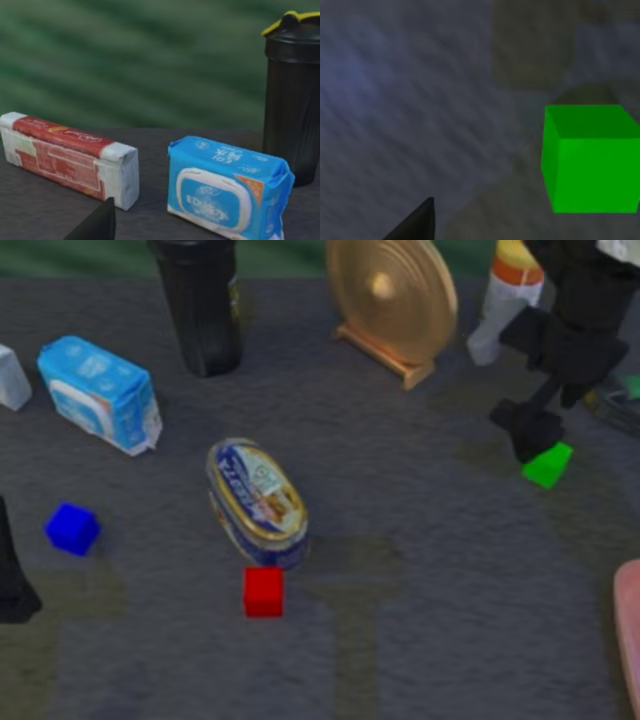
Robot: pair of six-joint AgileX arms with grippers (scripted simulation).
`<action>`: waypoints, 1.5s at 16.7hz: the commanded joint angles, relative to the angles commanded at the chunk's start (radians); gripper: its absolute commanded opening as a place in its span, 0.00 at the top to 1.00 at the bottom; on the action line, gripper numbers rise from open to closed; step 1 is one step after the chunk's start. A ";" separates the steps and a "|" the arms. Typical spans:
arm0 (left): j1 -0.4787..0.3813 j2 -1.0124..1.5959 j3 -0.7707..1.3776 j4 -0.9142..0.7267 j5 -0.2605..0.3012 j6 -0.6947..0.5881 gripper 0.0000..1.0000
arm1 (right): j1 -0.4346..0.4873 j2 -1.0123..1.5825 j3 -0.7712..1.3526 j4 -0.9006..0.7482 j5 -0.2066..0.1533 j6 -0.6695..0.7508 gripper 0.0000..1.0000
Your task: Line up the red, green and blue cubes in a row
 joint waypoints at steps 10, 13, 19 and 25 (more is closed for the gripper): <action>0.000 0.000 0.000 0.000 0.000 0.000 0.00 | -0.023 0.001 -0.037 0.048 -0.001 -0.043 0.00; 0.000 0.000 0.000 0.000 0.000 0.000 0.00 | -0.024 0.028 -0.114 0.153 -0.001 -0.042 0.00; 0.000 0.000 0.000 0.000 0.000 0.000 0.00 | -0.024 0.074 -0.228 0.313 -0.001 -0.043 0.00; 0.000 0.000 0.000 0.000 0.000 0.000 0.00 | -0.024 0.074 -0.228 0.313 -0.001 -0.043 0.23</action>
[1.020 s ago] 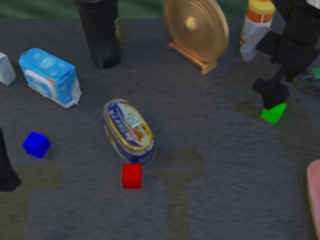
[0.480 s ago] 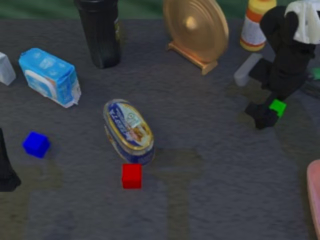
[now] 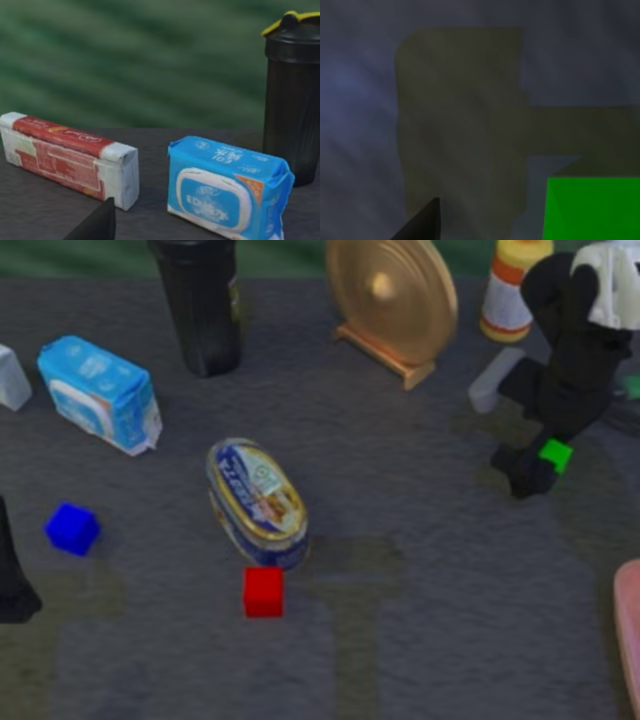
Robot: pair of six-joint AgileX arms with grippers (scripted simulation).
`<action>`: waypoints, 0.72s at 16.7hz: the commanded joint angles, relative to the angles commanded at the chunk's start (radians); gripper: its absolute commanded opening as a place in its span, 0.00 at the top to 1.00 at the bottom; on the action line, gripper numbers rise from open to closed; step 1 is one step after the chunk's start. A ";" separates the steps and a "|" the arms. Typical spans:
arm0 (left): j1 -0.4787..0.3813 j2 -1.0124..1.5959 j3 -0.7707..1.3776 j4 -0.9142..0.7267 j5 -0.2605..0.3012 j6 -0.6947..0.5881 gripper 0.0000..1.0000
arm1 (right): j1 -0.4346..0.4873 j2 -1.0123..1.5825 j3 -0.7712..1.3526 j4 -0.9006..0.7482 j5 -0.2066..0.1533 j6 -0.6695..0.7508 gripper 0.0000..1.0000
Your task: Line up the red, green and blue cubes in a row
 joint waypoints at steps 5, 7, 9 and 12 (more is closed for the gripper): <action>0.000 0.000 0.000 0.000 0.000 0.000 0.00 | 0.000 0.000 0.000 0.000 0.000 0.000 0.60; 0.000 0.000 0.000 0.000 0.000 0.000 0.00 | 0.000 0.000 0.000 0.000 0.000 0.000 0.75; 0.000 0.000 0.000 0.000 0.000 0.000 0.00 | 0.000 0.000 0.000 0.000 0.000 0.000 0.90; 0.000 0.000 0.000 0.000 0.000 0.000 0.00 | 0.000 0.000 0.000 0.000 0.000 0.000 1.00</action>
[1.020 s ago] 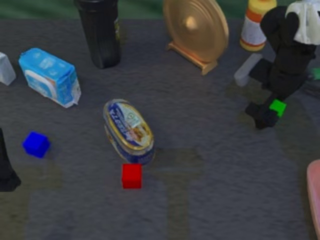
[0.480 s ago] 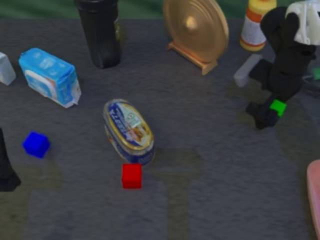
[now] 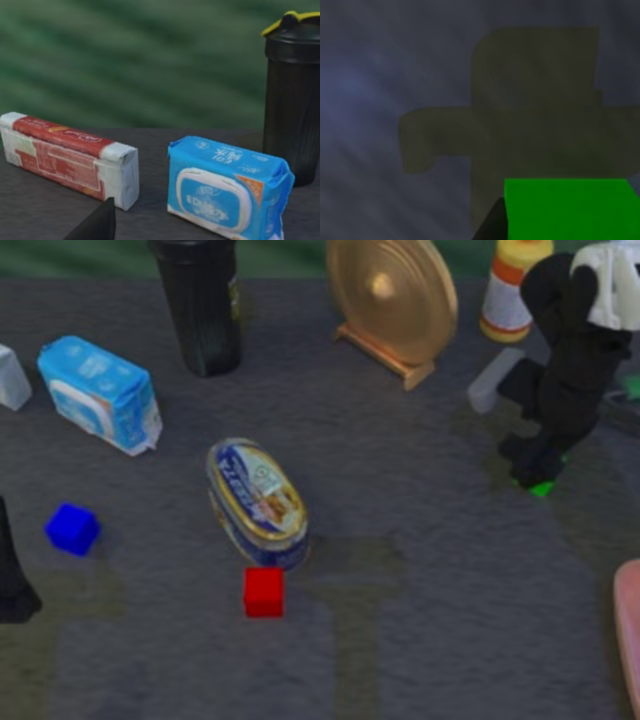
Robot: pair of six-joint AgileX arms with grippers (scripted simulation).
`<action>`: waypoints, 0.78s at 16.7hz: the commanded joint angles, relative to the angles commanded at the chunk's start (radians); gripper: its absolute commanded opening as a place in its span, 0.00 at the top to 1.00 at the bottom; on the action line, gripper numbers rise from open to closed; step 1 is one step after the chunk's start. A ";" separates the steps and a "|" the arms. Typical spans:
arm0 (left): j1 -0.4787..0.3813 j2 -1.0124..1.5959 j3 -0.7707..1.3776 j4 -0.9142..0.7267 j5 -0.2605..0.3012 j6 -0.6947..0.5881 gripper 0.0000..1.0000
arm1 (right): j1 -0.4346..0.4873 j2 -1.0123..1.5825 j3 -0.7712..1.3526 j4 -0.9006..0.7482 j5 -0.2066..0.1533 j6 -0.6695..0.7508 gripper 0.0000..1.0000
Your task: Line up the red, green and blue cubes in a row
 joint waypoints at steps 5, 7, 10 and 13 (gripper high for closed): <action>0.000 0.000 0.000 0.000 0.000 0.000 0.00 | 0.000 0.000 0.000 0.000 0.000 0.000 1.00; 0.000 0.000 0.000 0.000 0.000 0.000 0.00 | 0.003 -0.043 0.004 -0.025 -0.017 0.017 1.00; 0.000 0.000 0.000 0.000 0.000 0.000 0.00 | 0.007 -0.054 0.036 -0.061 -0.019 0.014 1.00; 0.000 0.000 0.000 0.000 0.000 0.000 0.00 | 0.011 -0.078 0.110 -0.162 -0.019 0.012 1.00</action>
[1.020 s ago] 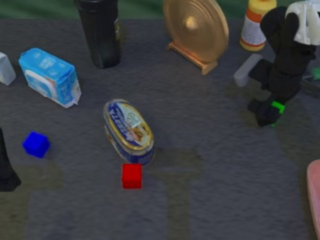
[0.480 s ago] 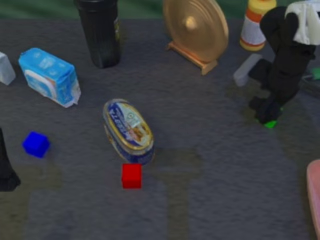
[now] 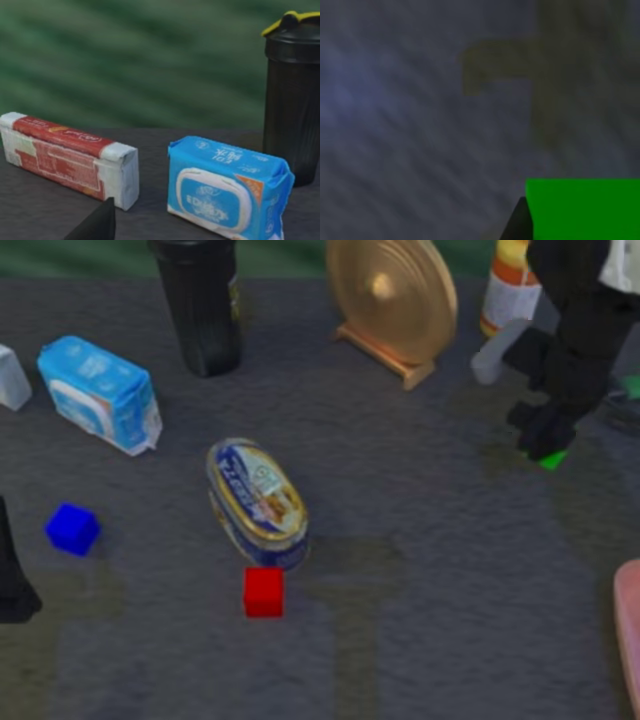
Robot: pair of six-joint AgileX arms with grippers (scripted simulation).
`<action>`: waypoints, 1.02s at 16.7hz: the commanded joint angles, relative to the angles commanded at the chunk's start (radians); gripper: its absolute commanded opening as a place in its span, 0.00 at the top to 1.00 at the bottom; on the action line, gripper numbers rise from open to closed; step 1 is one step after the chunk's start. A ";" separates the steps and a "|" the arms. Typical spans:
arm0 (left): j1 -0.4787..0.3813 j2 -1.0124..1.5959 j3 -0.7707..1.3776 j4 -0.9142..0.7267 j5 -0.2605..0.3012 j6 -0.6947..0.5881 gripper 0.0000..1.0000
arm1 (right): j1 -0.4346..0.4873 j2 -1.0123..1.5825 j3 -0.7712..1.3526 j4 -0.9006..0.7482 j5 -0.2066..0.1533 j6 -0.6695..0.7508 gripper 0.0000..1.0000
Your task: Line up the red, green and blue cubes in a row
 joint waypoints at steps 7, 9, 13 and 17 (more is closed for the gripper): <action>0.000 0.000 0.000 0.000 0.000 0.000 0.00 | 0.001 -0.027 0.071 -0.103 0.002 0.003 1.00; 0.000 0.000 0.000 0.000 0.000 0.000 0.00 | -0.002 -0.023 0.069 -0.101 0.001 0.003 1.00; 0.000 0.000 0.000 0.000 0.000 0.000 0.00 | 0.110 -0.052 0.047 -0.099 -0.001 -0.020 1.00; 0.000 0.000 0.000 0.000 0.000 0.000 0.00 | 0.334 -0.103 -0.004 -0.098 -0.002 -0.054 1.00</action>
